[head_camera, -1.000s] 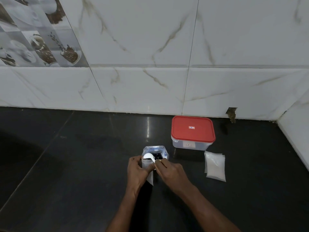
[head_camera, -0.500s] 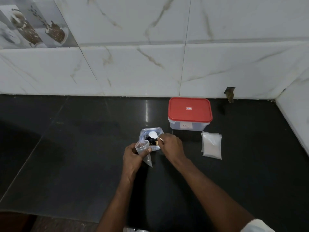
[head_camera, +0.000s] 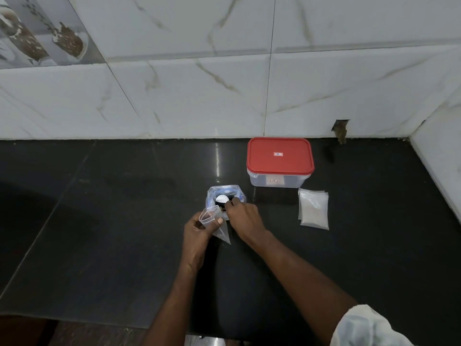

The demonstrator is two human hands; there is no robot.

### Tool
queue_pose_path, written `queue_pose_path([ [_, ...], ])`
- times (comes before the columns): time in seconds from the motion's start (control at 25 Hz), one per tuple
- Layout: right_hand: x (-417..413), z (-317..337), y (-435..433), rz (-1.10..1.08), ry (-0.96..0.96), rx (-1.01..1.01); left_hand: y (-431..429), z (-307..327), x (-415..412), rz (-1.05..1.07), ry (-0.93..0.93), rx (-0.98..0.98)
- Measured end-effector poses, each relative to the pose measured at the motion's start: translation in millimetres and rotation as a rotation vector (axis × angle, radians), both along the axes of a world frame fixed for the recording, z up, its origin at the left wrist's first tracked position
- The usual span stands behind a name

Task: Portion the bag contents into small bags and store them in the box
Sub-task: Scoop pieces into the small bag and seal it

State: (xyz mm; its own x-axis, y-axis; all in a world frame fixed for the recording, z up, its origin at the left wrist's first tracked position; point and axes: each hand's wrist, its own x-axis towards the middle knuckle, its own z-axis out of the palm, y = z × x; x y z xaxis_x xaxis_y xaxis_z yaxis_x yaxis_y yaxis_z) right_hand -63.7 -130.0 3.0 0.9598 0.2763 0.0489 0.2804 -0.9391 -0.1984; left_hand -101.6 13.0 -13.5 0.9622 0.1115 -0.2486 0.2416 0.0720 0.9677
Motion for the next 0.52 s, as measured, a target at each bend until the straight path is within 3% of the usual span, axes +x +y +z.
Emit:
queue_pose_path([
  [0.16, 9, 6, 0, 0.010, 0.079, 0.048, -3, -3, -2, 0.025, -0.017, -0.013],
  [0.32, 17, 8, -12, -0.234, 0.140, 0.397, -7, -8, -4, 0.033, -0.049, -0.025],
  [0.52, 9, 12, -7, 0.009, 0.083, 0.050, -13, -10, -2, 0.033, -0.069, -0.043],
])
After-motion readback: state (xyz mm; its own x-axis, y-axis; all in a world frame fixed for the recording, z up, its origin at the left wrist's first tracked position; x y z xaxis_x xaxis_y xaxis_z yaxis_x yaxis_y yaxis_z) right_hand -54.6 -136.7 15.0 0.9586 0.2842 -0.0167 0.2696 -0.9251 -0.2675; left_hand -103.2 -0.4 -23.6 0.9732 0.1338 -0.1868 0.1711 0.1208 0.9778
